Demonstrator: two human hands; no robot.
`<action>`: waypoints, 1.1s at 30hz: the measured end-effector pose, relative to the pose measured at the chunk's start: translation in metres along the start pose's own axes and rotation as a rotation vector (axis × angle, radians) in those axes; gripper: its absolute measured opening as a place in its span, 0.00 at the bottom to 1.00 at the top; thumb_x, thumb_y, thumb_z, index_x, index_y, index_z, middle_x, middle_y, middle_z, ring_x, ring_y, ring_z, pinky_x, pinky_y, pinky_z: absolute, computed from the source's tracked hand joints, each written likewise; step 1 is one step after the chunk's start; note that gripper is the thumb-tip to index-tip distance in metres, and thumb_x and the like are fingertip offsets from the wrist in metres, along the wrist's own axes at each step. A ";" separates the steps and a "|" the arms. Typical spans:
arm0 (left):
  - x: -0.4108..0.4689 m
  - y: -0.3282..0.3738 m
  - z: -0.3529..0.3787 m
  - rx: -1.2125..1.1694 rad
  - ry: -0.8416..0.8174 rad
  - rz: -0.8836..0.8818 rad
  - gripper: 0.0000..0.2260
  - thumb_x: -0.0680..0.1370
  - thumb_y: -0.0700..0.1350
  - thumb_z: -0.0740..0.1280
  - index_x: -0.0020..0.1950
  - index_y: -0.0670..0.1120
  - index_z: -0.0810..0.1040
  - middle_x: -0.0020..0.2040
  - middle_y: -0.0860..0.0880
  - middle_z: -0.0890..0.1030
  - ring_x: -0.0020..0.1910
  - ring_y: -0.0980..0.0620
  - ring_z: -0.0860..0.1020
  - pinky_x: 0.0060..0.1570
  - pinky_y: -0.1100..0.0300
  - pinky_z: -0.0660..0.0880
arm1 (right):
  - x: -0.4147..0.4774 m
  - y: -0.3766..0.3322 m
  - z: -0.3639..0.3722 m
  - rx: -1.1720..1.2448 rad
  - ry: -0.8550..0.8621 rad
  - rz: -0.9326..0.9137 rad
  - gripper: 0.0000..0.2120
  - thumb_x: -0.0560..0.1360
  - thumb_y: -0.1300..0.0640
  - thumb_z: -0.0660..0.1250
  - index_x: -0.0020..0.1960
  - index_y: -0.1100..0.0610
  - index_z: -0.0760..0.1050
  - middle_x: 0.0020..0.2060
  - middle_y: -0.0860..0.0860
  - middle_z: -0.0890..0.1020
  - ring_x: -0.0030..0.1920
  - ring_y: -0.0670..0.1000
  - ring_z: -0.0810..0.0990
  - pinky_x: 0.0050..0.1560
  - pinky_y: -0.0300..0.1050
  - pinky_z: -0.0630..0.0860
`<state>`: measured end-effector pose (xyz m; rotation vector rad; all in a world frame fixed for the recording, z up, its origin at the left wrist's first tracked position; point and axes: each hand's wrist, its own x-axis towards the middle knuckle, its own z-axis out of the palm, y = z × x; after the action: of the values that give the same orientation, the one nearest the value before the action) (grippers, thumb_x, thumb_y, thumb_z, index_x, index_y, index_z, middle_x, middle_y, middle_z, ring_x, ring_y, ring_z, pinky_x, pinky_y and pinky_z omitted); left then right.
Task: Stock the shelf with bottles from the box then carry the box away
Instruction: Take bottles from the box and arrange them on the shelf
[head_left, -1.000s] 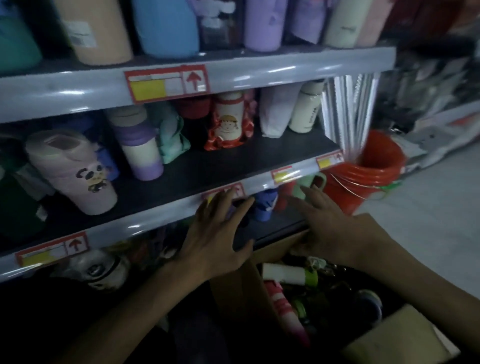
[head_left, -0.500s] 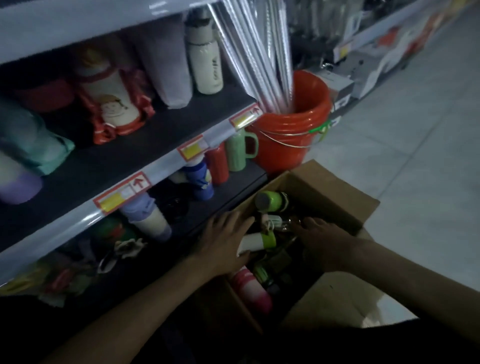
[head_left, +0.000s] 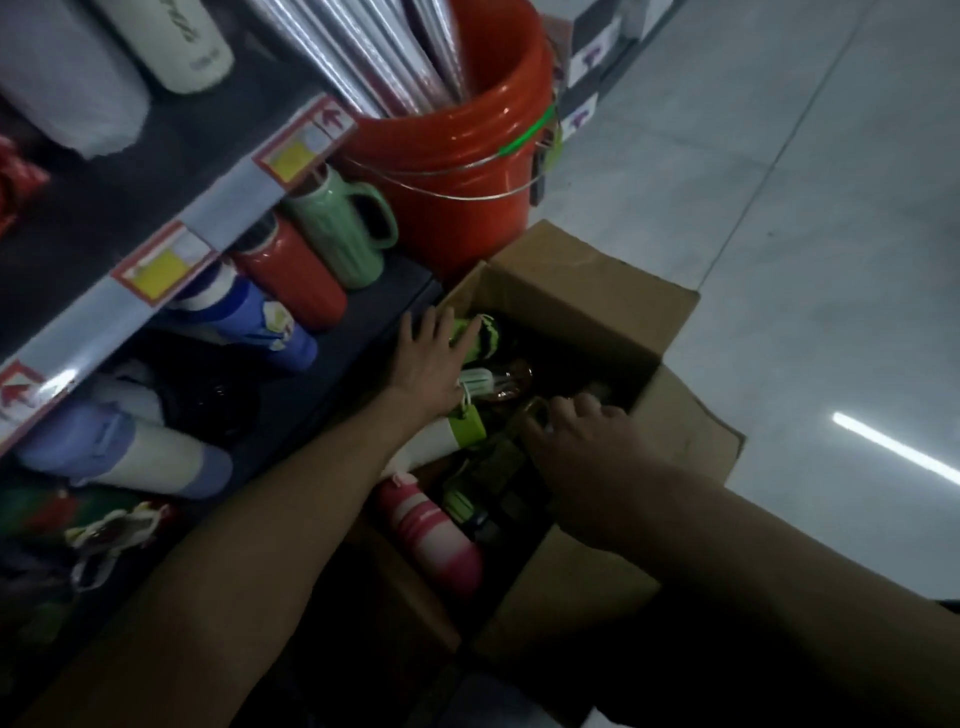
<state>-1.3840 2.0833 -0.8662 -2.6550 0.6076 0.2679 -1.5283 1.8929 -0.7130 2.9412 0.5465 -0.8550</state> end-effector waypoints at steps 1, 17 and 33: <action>0.008 0.003 0.000 0.032 -0.020 0.018 0.46 0.76 0.62 0.67 0.83 0.50 0.43 0.81 0.37 0.54 0.79 0.35 0.55 0.76 0.36 0.53 | 0.000 0.001 0.001 0.006 -0.026 -0.003 0.27 0.81 0.50 0.63 0.76 0.56 0.61 0.71 0.59 0.67 0.68 0.63 0.70 0.62 0.55 0.71; 0.018 0.007 -0.020 0.233 -0.093 0.117 0.47 0.72 0.56 0.75 0.81 0.43 0.53 0.74 0.37 0.66 0.70 0.38 0.69 0.64 0.46 0.68 | 0.001 0.014 -0.012 0.080 -0.064 0.010 0.20 0.82 0.54 0.62 0.74 0.56 0.70 0.70 0.58 0.71 0.69 0.62 0.71 0.63 0.53 0.71; -0.168 -0.079 -0.099 -0.754 0.257 -0.228 0.39 0.70 0.58 0.76 0.78 0.50 0.68 0.69 0.47 0.77 0.66 0.45 0.76 0.62 0.50 0.76 | 0.007 -0.044 -0.041 -0.128 -0.021 -0.119 0.22 0.81 0.55 0.64 0.74 0.56 0.69 0.70 0.57 0.73 0.69 0.59 0.74 0.65 0.53 0.73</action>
<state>-1.4882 2.1700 -0.7049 -3.4907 0.2980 0.0950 -1.5163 1.9413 -0.6790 2.8050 0.7522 -0.8266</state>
